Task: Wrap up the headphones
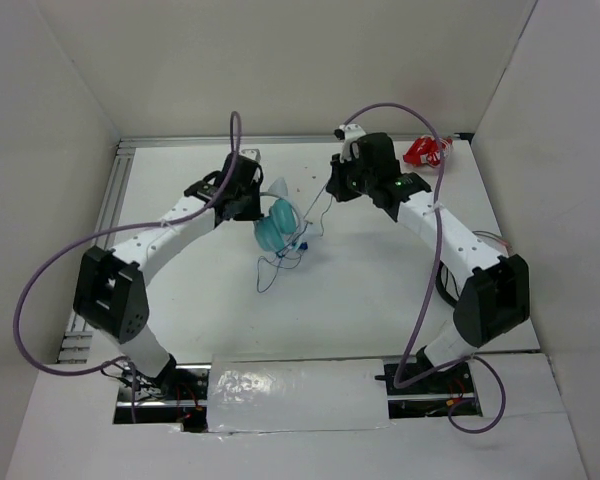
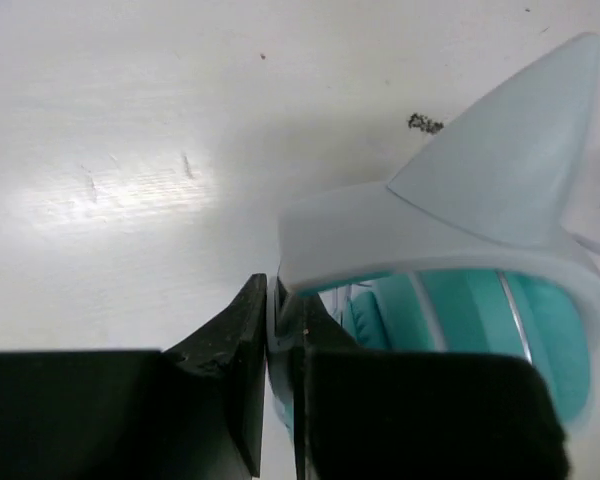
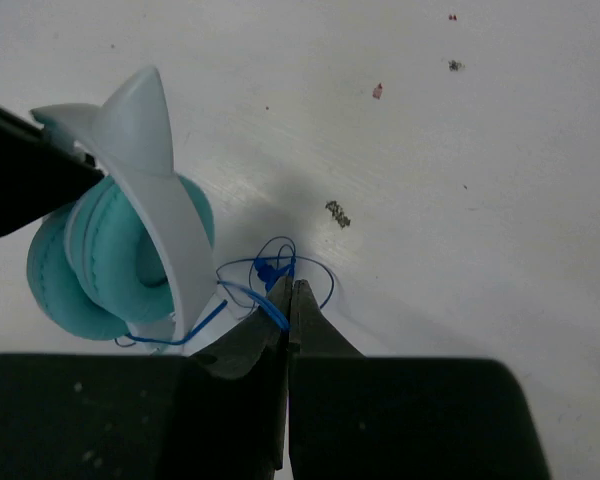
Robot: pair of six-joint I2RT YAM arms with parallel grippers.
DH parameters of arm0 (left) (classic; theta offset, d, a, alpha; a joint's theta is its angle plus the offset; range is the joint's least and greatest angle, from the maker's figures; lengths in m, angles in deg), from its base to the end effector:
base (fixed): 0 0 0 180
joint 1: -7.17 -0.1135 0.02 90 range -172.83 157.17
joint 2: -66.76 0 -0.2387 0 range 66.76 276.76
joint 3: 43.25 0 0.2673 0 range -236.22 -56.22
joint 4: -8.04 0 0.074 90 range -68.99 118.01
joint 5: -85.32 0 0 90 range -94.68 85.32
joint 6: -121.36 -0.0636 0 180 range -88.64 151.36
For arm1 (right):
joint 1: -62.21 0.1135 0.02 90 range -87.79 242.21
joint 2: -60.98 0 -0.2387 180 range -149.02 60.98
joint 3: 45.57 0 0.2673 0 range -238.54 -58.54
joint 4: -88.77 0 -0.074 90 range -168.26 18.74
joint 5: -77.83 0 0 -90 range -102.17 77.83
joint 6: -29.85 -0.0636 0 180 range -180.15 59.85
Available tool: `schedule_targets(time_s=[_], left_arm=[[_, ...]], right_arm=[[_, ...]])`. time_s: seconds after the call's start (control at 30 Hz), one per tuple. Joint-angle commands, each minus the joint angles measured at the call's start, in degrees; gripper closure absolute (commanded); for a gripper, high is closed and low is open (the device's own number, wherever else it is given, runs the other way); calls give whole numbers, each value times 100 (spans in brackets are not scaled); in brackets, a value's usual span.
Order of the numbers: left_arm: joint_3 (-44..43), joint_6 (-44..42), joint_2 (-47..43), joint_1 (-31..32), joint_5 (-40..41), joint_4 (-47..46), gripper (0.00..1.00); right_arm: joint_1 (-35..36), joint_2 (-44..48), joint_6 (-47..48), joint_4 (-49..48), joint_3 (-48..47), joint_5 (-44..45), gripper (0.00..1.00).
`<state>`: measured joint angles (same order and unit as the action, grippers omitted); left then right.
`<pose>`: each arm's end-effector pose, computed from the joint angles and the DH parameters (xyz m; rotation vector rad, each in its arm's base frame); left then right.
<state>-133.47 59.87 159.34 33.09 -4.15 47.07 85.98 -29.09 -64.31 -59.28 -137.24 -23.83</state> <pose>0.3610 -0.1748 0.2500 -0.0578 2.3398 -0.4738 0.3656 0.1750 0.2908 -0.4846 2.0732 0.5047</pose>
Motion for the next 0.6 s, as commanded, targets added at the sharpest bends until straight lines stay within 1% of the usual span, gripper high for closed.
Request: schedule_targets(time_s=[0.0,0.03,0.07,0.1,0.17,0.23,0.43,0.5,0.57], left_arm=[[-456,346,427,-25,510,776,100],[-692,426,541,-25,526,1047,100],[-816,723,760,-7,875,1206,100],[-913,865,832,2,1017,1504,100],[-1247,1347,1086,-7,1255,1796,100],[-1475,1490,1175,-7,1388,1989,100],[-1775,1991,1175,-16,1388,2157,100],[-1767,2202,1088,-16,1405,2122,100],[-1723,2387,956,-42,1388,2026,100]], right_arm=[[154,594,12,457,-146,480,100],[267,647,-5,466,-85,446,100],[312,691,-5,562,-85,376,100],[347,753,3,597,-76,227,100],[532,806,-93,616,-14,129,100],[672,832,-85,545,161,-142,100],[1147,569,-23,527,83,-1126,99],[1252,525,-102,370,135,-1259,96],[1340,472,-146,290,179,-1444,96]])
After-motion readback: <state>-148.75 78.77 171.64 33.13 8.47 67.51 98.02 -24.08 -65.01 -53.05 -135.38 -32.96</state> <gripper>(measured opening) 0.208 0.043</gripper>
